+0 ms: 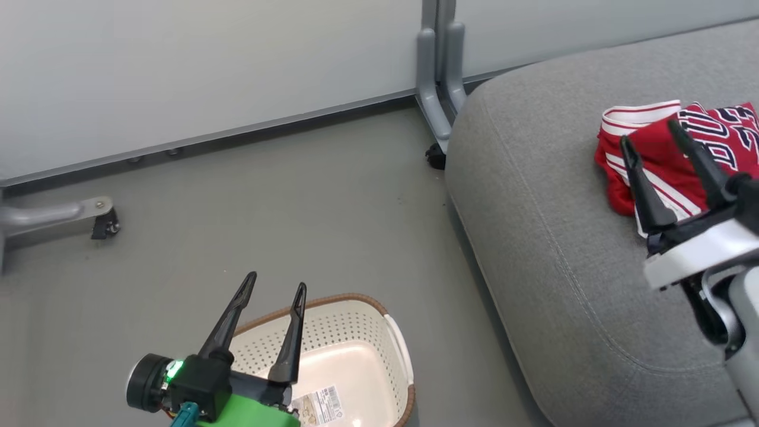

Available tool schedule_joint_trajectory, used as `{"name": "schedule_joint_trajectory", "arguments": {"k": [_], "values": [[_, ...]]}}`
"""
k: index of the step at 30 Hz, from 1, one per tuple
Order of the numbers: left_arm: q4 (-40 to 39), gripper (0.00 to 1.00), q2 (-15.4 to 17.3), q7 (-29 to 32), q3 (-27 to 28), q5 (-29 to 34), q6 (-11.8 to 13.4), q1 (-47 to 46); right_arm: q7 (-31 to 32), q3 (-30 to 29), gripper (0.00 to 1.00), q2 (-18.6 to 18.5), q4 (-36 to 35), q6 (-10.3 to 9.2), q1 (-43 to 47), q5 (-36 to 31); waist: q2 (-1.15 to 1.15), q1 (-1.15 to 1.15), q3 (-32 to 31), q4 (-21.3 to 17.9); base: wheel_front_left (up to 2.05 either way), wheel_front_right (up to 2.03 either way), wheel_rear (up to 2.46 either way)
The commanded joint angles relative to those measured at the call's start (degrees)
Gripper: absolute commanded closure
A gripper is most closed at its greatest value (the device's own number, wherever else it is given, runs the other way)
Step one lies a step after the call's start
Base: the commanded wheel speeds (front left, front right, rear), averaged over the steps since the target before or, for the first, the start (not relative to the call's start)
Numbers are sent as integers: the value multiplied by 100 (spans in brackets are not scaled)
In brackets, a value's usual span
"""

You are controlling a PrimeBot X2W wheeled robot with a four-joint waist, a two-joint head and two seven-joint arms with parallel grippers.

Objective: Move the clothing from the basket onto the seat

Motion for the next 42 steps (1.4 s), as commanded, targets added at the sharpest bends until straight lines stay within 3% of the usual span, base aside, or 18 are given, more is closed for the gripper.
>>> {"name": "schedule_joint_trajectory", "arguments": {"k": [1, 10, 21, 27, 42], "values": [[38, 0, -23, -1, 84, -35, -14, 111, -15, -166, 0, 174, -133, -10, 262, -133, 0, 0, -297, 467, 0, 0, 0], [340, 0, -164, -1, 519, -67, -14, 261, -16, -617, 0, 1297, -590, -10, 1558, -1086, 0, 0, -383, 1081, 0, 0, 0], [585, 0, -185, -1, 494, -296, -14, 328, -17, -1140, 0, 2160, -690, -11, 2212, -1562, 0, 0, -440, 1366, 0, 0, 0], [615, 0, -189, -2, 557, -400, -13, 304, -17, -1107, 0, 2297, -660, -11, 2270, -1649, 0, 0, -441, 1280, 0, 0, 0], [769, 0, -189, -2, 569, -363, 81, 256, -17, -1163, 0, 2249, -722, -11, 2202, -1535, 0, 0, -435, 1159, 0, 0, 0]]}}
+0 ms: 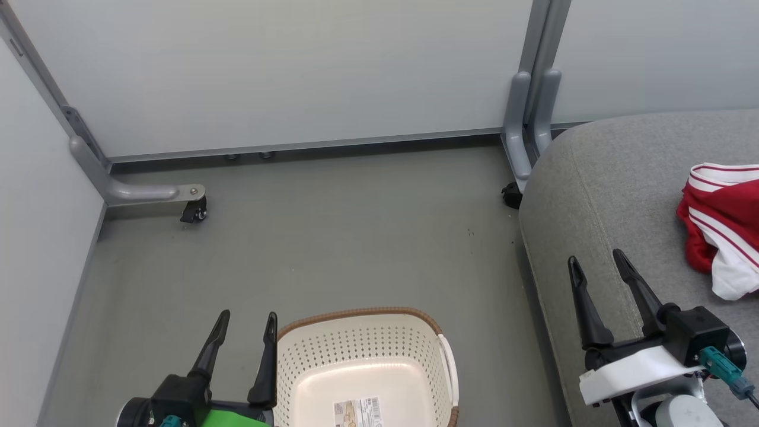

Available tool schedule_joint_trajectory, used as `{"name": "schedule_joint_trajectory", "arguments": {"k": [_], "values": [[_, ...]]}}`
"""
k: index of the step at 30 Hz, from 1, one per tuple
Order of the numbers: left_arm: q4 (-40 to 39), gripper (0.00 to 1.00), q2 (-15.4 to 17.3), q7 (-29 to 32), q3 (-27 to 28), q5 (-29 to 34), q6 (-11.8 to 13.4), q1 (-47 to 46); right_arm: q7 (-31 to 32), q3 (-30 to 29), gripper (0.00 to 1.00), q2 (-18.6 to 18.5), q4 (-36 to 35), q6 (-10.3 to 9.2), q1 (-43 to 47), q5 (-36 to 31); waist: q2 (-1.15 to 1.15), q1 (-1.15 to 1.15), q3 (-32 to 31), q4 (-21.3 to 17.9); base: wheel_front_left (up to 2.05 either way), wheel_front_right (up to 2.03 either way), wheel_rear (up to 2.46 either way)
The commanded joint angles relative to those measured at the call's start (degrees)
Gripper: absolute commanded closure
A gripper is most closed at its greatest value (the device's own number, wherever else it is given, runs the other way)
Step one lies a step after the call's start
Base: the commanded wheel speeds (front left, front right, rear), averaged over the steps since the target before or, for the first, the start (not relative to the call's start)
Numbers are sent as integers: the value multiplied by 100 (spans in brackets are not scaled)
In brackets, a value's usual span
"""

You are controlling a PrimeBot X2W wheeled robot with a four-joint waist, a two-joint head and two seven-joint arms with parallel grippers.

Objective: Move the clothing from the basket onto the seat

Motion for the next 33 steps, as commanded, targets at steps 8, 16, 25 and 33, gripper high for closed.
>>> {"name": "schedule_joint_trajectory", "arguments": {"k": [8, 16, 25, 33], "values": [[48, 0, 16, -1, 1, 167, 230, -3, -17, -126, 0, -11, 54, -11, -37, 73, 0, 0, -10, 19, 0, 0, 0], [24, 0, 16, 0, -45, 221, 141, 10, -17, -144, 0, 14, 62, -11, -46, 96, 0, 0, 1, 23, 0, 0, 0], [-86, 0, 16, 0, 42, 145, 143, 31, -17, -109, 0, -5, 79, -11, -73, 98, 0, 0, 18, 21, 0, 0, 0], [-49, 0, 15, 0, 71, 157, 190, 47, -17, -113, 0, 12, 85, -11, -77, 137, 0, 0, 30, 17, 0, 0, 0]]}}
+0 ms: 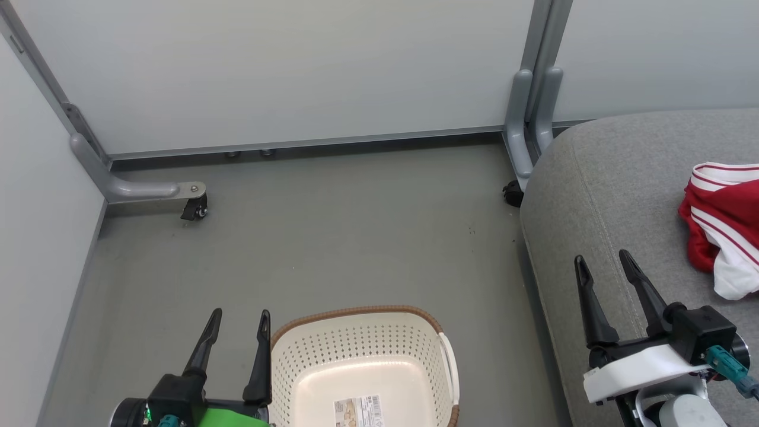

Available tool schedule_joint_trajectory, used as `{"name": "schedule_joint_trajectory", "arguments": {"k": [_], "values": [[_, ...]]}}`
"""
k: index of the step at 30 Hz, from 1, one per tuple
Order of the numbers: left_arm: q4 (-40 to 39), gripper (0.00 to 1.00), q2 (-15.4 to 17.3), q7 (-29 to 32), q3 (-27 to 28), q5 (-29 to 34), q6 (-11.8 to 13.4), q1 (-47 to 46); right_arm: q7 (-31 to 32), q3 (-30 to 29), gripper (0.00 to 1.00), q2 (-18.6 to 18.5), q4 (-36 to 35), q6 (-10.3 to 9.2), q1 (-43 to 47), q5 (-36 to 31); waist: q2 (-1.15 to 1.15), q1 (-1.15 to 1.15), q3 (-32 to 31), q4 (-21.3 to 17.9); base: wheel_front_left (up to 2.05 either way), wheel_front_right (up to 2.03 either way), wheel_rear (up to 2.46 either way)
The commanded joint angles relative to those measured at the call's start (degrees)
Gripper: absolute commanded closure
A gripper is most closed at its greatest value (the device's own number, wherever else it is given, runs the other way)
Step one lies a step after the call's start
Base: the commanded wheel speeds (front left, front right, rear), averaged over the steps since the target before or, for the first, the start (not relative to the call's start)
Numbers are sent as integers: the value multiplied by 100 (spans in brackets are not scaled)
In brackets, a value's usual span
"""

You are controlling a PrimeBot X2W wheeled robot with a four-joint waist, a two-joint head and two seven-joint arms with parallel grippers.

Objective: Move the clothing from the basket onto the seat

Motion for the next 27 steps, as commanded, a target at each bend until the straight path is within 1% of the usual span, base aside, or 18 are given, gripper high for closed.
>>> {"name": "schedule_joint_trajectory", "arguments": {"k": [1, 5, 6, 10, 20, 27], "values": [[13, 0, 15, 0, 12, 31, 29, 46, -17, -9, 0, -7, 15, -11, -66, 22, 0, 0, 1, 0, 0, 0, 0], [50, 0, 15, 0, -11, 17, 47, 37, -17, 20, 0, -36, 21, -11, -63, -39, 0, 0, 2, 16, 0, 0, 0], [36, 100, 0, 0, -6, -5, 25, 1, 0, 21, 100, -12, 7, 0, -1, -14, 0, 0, 2, 14, 0, 0, 0], [225, 100, -3, 4, -5, -34, 25, 14, 12, 55, 100, 41, 187, 0, 96, 12, 0, 0, 4, 15, 0, 0, 0], [251, 100, 63, 231, 111, -1241, 1, -124, 277, -57, 100, 80, 267, -1, -12, 1134, 0, 0, 16, 2, 0, 0, 0], [307, 100, 100, 377, 186, -1969, -26, -235, 444, -131, 100, 107, 324, -1, -86, 1814, 0, 0, 24, -7, 0, 0, 0]]}}
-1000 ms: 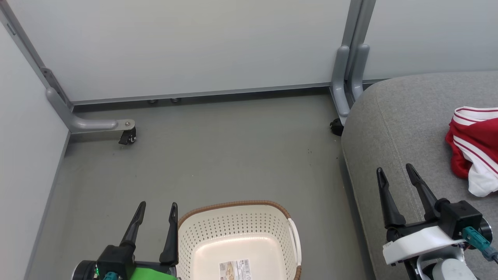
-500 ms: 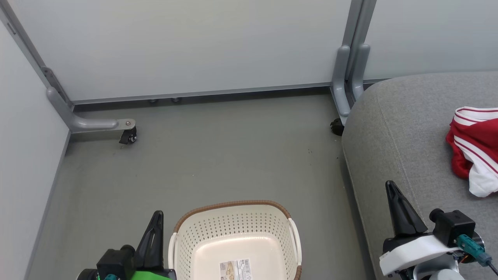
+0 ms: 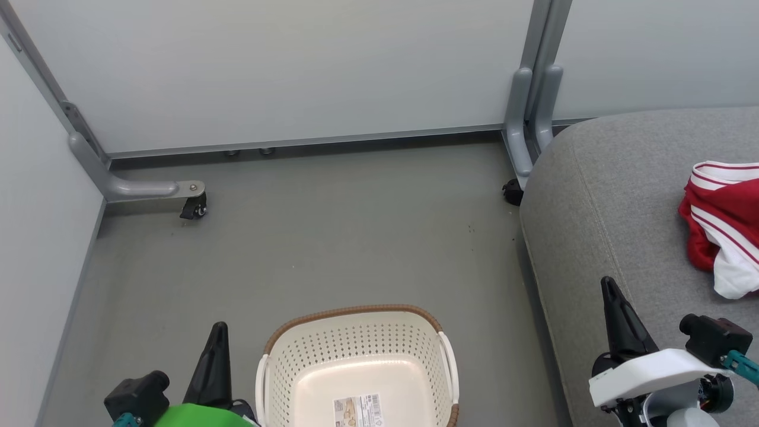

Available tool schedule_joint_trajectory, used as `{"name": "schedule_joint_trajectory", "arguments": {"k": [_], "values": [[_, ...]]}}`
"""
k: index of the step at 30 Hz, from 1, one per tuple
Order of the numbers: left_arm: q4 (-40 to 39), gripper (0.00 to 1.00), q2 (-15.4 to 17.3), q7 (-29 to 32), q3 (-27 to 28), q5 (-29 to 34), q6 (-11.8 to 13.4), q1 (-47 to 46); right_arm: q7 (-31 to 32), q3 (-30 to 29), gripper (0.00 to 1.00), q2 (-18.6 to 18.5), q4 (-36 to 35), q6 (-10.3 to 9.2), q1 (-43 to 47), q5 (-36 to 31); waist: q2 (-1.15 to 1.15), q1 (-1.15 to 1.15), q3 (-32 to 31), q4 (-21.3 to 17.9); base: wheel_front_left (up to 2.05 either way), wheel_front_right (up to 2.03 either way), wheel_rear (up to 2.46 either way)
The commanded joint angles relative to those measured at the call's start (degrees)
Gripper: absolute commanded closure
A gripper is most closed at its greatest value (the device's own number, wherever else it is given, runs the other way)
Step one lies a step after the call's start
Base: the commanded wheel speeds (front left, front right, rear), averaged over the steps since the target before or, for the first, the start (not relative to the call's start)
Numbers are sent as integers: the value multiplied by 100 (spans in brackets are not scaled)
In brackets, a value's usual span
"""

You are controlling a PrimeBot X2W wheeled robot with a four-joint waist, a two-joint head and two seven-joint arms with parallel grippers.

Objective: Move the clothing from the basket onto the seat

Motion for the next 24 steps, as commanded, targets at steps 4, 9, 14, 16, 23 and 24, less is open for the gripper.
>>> {"name": "schedule_joint_trajectory", "arguments": {"k": [4, 9, 14, 16, 23, 24], "values": [[-35, 100, 83, 125, 95, -658, -41, -260, 148, -94, 100, -3, -21, -2, -233, 619, 0, 0, 6, -7, 0, 0, 0], [-6, 100, 100, 220, 150, -1112, -57, -322, 254, -142, 100, 17, 13, -2, -280, 1043, 0, 0, 12, -13, 0, 0, 0], [9, 100, 113, 317, 208, -1554, -73, -384, 361, -191, 100, 37, 46, -2, -318, 1460, 0, 0, 18, -20, 0, 0, 0], [13, 100, 117, 352, 228, -1720, -76, -405, 402, -210, 100, 45, 59, -3, -332, 1618, 0, 0, 21, -22, 0, 0, 0], [30, 100, 131, 479, 305, -2261, -91, -476, 538, -275, 100, 74, 100, -3, -390, 2130, 0, 0, 29, -31, 0, 0, 0], [32, 100, 132, 498, 318, -2342, -93, -486, 555, -286, 100, 79, 107, -3, -399, 2210, 0, 0, 31, -33, 0, 0, 0]]}}
